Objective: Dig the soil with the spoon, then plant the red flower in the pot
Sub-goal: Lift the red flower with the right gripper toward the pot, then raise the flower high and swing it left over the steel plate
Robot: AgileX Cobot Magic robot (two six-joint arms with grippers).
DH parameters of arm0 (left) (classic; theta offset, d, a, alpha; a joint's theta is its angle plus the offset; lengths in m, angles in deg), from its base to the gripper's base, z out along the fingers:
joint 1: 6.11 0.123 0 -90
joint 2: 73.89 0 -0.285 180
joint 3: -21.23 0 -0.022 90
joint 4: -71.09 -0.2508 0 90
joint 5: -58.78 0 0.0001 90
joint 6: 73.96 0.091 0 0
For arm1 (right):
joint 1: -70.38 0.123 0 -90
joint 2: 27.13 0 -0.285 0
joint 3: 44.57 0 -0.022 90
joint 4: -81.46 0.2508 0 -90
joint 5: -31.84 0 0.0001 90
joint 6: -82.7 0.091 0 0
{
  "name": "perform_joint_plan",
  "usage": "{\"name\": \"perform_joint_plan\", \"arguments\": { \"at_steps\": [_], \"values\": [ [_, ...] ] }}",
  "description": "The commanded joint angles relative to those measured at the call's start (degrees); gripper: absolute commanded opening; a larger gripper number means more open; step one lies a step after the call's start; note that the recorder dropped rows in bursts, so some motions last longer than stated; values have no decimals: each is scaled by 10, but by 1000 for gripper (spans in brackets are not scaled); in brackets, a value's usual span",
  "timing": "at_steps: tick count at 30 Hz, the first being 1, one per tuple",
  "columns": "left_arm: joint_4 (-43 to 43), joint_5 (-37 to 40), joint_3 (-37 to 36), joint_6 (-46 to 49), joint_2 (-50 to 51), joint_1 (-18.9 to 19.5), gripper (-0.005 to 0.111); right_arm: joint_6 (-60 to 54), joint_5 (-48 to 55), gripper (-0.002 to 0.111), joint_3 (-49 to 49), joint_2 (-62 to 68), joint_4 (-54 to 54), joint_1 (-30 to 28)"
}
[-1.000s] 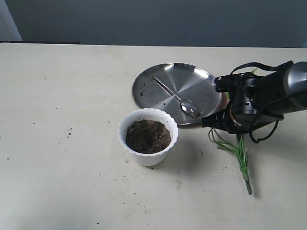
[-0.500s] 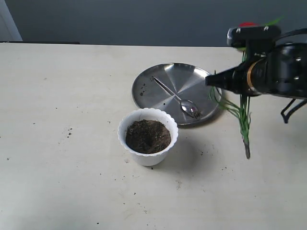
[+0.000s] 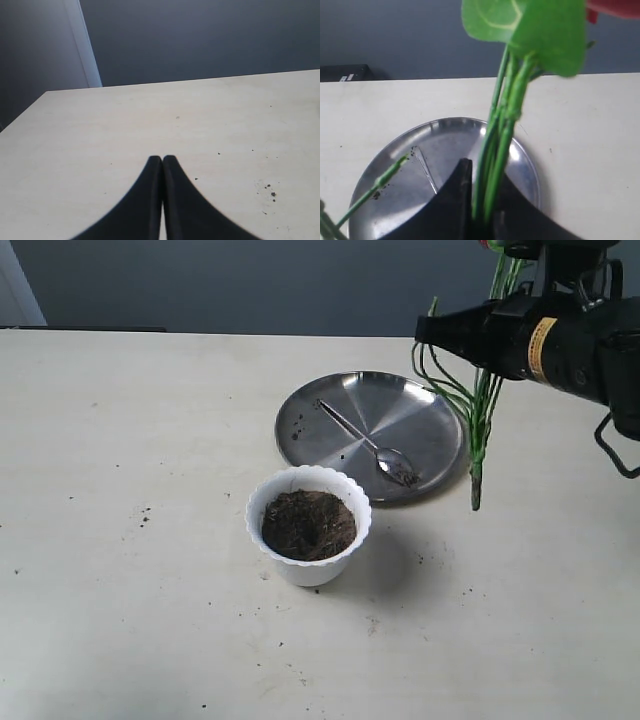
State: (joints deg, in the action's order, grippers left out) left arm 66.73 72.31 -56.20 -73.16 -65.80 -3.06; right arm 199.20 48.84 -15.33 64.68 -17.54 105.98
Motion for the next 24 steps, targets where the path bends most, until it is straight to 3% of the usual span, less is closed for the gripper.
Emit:
{"name": "perform_joint_plan", "arguments": {
  "at_steps": [1, 12, 15, 20, 24],
  "values": [
    [3, -2, 2, -2, -3, -4, 0, -5, 27, -1, -4, -5, -9, -2],
    [3, -2, 2, -2, -3, -4, 0, -164, 341, -1, -88, 4, -9, -2],
    [3, -2, 2, -2, -3, -4, 0, -184, 341, -1, -136, 12, -9, -3],
    [3, -2, 2, -2, -3, -4, 0, -46, 287, -1, -176, 15, -9, -2],
    [3, -2, 2, -2, -3, -4, 0, -39, 307, -1, -187, 30, -9, -2]
  ]
}}
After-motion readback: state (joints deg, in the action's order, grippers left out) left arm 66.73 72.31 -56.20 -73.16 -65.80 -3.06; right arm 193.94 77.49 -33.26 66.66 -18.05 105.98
